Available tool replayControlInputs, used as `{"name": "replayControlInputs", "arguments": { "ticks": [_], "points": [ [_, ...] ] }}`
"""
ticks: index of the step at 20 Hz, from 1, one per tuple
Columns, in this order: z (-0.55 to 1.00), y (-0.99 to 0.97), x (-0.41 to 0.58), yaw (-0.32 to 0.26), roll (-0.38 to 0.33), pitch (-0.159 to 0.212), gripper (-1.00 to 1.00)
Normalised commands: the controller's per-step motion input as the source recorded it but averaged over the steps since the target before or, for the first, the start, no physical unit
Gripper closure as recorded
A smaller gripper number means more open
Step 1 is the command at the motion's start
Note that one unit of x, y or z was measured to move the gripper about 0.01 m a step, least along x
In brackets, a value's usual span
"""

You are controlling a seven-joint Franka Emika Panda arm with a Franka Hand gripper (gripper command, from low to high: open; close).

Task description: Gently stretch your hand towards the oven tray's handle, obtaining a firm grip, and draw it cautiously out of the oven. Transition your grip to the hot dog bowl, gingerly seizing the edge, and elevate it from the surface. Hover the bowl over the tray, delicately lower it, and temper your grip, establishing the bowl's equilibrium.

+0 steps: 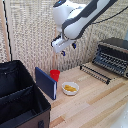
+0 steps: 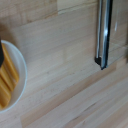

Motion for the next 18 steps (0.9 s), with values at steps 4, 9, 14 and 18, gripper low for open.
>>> {"name": "replayControlInputs", "arguments": {
  "ticks": [4, 9, 14, 18],
  "points": [
    [0.0, -0.12, 0.239, 0.013, -0.36, 0.089, -1.0],
    [0.0, -0.27, 0.149, 0.081, -0.278, 0.064, -1.0],
    [0.0, -0.41, 0.101, 0.079, -0.236, 0.033, -1.0],
    [-0.08, -0.57, 0.13, 0.09, -0.175, 0.0, -1.0]
  ]
}}
